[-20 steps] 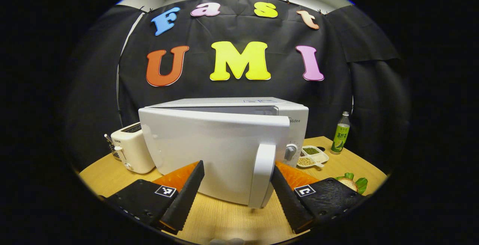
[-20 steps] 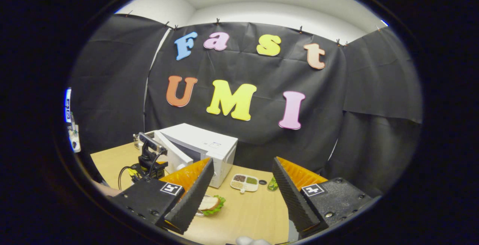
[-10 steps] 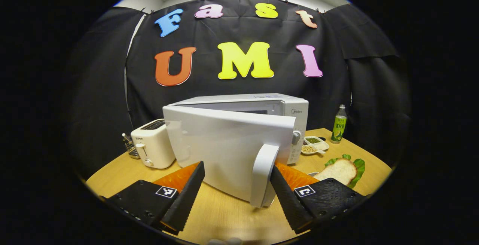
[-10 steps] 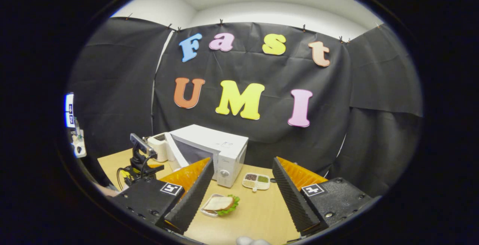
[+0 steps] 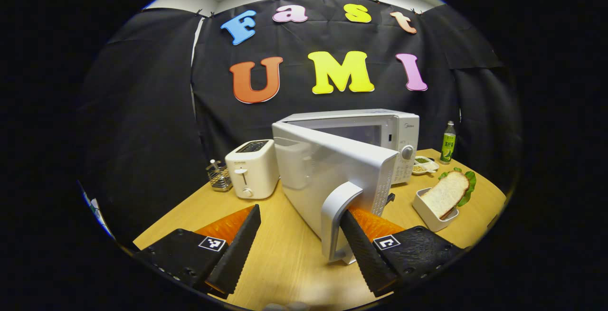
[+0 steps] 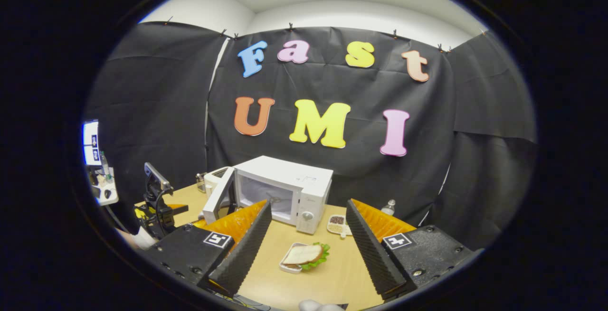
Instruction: Open the microwave oven with the left hand, put the food in, and close the microwave oven.
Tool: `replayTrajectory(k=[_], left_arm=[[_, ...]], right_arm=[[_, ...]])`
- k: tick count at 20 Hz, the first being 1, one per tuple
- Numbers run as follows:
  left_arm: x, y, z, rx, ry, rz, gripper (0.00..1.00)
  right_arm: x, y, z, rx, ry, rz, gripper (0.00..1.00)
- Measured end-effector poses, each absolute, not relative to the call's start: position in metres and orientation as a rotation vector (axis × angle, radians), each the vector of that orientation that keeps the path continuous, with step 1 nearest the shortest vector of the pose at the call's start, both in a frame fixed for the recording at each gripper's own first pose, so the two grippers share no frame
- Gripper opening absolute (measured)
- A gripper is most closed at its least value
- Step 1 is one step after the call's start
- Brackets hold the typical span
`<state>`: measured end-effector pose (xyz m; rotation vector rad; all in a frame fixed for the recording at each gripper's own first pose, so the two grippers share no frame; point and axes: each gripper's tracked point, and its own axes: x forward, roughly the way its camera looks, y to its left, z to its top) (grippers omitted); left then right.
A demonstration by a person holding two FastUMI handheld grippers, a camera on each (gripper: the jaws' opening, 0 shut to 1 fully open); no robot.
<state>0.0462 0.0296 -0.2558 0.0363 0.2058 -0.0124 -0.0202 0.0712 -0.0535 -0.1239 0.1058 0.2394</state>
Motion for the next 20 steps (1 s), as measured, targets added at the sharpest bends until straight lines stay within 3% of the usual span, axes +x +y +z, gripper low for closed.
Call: replayTrajectory(k=[14,18,20], left_arm=[[0.002,0.149,-0.27,0.04,0.265,0.14,0.97],[-0.019,0.144,-0.256,0.036,0.26,0.147,0.96],[-0.027,0.127,-0.241,0.024,0.241,0.132,0.97]], right_arm=[[-0.015,0.088,-0.089,-0.105,0.177,0.261,0.96],[0.017,0.055,-0.126,-0.099,0.251,0.239,1.0],[0.038,0.033,-0.155,-0.1,0.315,0.23,0.96]])
